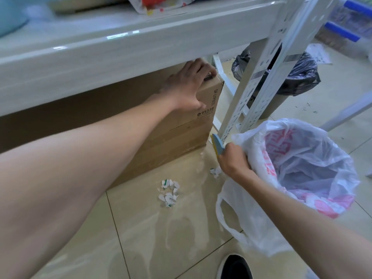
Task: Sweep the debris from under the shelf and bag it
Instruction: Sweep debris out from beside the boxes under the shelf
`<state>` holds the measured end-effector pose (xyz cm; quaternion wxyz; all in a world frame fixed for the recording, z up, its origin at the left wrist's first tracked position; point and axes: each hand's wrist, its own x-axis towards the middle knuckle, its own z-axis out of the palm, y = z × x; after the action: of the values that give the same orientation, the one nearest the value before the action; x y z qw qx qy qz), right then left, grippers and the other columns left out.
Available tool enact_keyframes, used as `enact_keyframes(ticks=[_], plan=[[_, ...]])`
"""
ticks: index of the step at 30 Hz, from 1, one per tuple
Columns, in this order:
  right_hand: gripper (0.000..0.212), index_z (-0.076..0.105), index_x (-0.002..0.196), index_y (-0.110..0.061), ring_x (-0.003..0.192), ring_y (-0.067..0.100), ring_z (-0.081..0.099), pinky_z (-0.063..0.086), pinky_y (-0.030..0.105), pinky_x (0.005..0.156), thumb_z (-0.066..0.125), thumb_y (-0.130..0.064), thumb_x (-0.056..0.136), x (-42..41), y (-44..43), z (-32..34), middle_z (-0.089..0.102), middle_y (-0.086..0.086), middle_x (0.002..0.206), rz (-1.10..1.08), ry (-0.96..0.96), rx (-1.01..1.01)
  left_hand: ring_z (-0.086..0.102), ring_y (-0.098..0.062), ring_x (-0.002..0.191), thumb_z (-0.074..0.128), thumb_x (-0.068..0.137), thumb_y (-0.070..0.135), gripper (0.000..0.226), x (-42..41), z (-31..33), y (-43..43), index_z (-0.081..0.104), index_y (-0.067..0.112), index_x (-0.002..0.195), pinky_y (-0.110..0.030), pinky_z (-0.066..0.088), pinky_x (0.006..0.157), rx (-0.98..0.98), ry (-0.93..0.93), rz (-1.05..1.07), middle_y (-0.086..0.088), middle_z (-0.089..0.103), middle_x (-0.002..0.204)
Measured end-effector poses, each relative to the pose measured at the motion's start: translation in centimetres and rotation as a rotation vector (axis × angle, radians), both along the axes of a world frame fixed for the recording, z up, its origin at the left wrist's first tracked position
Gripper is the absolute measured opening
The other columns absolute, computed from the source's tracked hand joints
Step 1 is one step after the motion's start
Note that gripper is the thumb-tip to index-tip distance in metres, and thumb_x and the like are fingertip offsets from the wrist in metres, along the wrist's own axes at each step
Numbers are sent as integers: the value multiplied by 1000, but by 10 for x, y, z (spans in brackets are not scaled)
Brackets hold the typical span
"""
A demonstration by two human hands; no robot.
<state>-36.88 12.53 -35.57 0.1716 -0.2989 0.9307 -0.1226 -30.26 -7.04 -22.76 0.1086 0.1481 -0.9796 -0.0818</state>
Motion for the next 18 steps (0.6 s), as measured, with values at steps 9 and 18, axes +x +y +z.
enact_keyframes(ticks=[9,18], plan=[[21,58,107,-4,101,34,62,49,35,73,50,-7,88,14,0,-14,63,14,111,239,-14,351,34,-15,127,80,67,40,76,1,-1,0,40,29,131,-34,42,75,29,17,-3,5,36,133],[26,54,119,-6,113,29,58,48,35,89,44,-4,95,123,-21,-35,57,14,123,344,-88,303,35,-14,124,81,64,40,77,1,0,1,41,30,130,-34,42,71,19,14,2,5,37,131]])
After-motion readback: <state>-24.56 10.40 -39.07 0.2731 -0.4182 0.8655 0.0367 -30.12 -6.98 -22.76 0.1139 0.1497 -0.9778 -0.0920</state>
